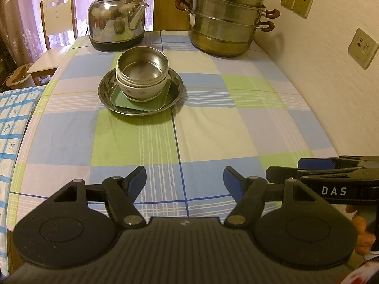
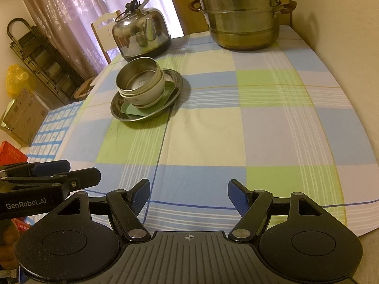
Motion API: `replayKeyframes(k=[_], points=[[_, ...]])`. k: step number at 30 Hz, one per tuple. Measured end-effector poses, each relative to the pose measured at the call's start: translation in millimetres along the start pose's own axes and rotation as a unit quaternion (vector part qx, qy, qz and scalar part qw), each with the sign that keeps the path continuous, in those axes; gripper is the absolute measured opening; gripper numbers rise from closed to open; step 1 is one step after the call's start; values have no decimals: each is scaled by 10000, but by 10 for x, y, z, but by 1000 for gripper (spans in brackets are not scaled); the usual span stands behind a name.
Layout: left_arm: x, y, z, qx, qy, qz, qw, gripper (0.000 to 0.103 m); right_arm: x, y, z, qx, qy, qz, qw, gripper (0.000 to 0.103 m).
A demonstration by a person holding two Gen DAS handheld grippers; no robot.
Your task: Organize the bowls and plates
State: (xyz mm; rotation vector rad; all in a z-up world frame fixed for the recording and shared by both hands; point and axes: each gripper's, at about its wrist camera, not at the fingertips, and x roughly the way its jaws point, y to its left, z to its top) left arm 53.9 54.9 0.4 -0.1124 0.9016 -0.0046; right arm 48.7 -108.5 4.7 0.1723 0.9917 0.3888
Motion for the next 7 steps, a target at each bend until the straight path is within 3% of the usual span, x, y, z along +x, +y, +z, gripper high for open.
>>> replayKeyframes(k=[7], points=[[13, 63, 0, -43, 36, 8, 10000, 71, 54, 32, 1, -35, 42, 8, 10000, 73]])
